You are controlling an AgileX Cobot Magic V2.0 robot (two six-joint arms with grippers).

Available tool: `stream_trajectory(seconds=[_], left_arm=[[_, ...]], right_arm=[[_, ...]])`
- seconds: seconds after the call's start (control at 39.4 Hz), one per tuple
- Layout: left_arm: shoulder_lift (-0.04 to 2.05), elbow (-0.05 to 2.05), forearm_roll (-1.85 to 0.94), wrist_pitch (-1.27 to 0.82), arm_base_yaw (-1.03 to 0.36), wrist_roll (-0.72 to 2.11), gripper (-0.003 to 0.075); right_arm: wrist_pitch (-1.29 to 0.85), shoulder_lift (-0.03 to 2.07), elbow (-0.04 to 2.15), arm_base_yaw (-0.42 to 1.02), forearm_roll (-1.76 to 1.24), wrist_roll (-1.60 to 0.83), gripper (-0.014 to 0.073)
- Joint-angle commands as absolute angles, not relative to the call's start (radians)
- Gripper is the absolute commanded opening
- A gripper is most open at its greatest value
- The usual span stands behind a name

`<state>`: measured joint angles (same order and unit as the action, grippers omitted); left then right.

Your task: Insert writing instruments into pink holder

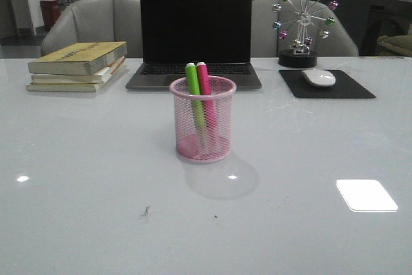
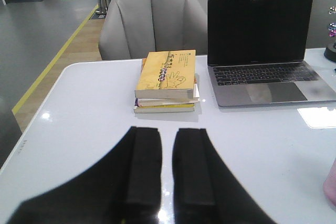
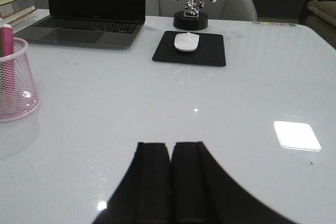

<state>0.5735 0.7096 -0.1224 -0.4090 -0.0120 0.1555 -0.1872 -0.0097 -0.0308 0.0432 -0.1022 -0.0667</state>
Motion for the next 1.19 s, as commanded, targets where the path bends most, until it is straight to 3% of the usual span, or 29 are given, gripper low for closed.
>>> stream_trajectory(seconds=[0.0,0.2,0.84,1.17], left_arm=[[0.575,0.738,-0.131,-0.326,-0.017,0.156,0.0139],[0.575,0.738,-0.131,-0.326,-0.017,0.156,0.009],[0.561,0.724,-0.1,-0.302,-0.017,0.156,0.0092],[0.275,0.58,-0.055,-0.12,-0.015,0.156,0.0092]], right_arm=[[-0.106,-0.029,-0.032,0.046,-0.105,-0.071,0.005],[-0.106,-0.029,-0.032,0.046,-0.105,-0.071,0.005],[-0.106,-0.029,-0.032,0.046,-0.105,-0.071,0.005],[-0.106,-0.029,-0.032,0.046,-0.105,-0.071,0.005]])
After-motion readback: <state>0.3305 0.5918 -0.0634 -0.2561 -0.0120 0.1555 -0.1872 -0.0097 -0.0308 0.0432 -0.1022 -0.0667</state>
